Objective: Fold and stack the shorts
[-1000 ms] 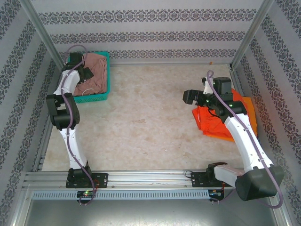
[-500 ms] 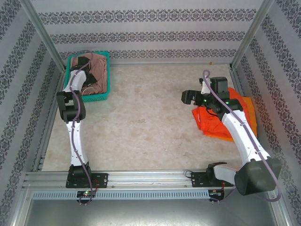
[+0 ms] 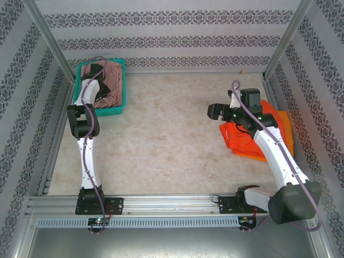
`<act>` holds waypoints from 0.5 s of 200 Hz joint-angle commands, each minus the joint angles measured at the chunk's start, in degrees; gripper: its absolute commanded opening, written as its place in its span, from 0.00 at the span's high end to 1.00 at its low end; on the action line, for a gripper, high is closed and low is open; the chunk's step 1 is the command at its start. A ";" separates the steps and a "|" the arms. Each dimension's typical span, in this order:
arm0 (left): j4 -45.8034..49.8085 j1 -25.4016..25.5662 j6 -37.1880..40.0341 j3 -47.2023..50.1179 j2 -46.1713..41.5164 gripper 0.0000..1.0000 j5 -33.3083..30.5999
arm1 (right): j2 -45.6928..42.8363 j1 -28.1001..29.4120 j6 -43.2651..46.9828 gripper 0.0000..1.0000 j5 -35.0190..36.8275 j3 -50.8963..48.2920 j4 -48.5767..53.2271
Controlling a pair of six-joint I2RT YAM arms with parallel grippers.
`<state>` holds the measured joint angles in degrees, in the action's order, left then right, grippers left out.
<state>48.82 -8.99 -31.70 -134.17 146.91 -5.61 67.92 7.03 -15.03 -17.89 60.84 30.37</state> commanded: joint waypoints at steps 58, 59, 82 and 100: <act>0.10 1.34 1.46 -2.05 -22.00 1.00 4.98 | -2.09 0.79 -0.12 0.02 -1.09 -1.89 -1.75; 0.07 1.34 1.47 -2.14 -22.18 1.00 5.03 | -2.09 0.79 -0.15 0.02 -1.14 -1.92 -1.78; 0.38 1.91 2.61 -4.06 -27.78 1.00 4.35 | -1.89 0.79 -0.46 0.03 -1.96 -1.78 -2.41; 0.80 2.48 3.60 -6.16 -31.73 1.00 3.62 | -1.82 0.80 -0.67 0.03 -2.78 -1.69 -2.90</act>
<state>49.52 -7.64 -30.76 -136.73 120.92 -1.28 66.74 7.03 -15.11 -18.72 59.48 29.58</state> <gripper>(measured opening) 0.099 0.974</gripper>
